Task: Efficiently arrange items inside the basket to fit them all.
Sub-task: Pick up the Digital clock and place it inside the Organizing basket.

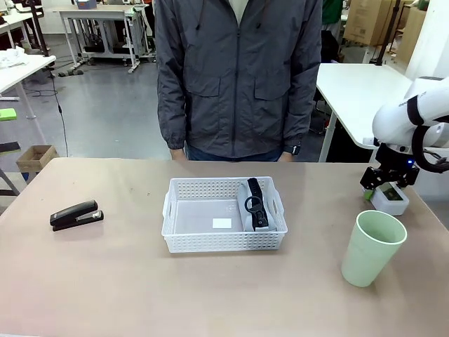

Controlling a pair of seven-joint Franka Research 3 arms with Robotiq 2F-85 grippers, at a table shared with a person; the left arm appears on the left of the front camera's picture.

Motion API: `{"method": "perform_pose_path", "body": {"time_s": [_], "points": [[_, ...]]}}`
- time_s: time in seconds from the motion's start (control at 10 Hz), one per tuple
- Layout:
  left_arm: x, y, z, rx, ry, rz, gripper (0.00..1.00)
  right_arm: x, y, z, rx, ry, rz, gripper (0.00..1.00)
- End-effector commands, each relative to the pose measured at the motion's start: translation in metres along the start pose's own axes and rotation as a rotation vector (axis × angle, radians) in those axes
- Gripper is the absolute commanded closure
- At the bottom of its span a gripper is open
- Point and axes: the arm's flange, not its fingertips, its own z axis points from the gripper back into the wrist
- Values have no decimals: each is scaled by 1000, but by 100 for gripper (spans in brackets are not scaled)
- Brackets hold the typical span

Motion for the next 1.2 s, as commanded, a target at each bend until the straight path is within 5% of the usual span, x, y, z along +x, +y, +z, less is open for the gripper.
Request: {"method": "perform_pose_path", "body": {"time_s": [0.0, 0.1, 0.2, 0.3, 0.6, 0.7, 0.8, 0.9, 1.1], "points": [[-1, -1, 1, -9, -1, -8, 0, 5, 0, 1, -1, 8, -9, 0], [-1, -1, 1, -9, -1, -8, 0, 4, 1, 1, -10, -2, -6, 41], [-1, -1, 1, -9, -1, -8, 0, 4, 1, 1, -10, 1, -8, 56], [-1, -1, 1, -9, -1, -8, 0, 4, 1, 1, -7, 6, -11, 97], [-1, -1, 1, -9, -1, -8, 0, 4, 1, 1, 1, 20, -24, 100], [-1, -1, 1, -9, -1, -8, 0, 4, 1, 2, 4, 21, -24, 77], [-1, -1, 1, -9, -1, -8, 0, 3, 1, 4, 21, 30, -30, 78], [-1, -1, 1, -9, -1, -8, 0, 4, 0, 20, 61, 36, -16, 100], [-1, -1, 1, -9, -1, -8, 0, -1, 1, 76, 188, 204, -55, 100]]}}
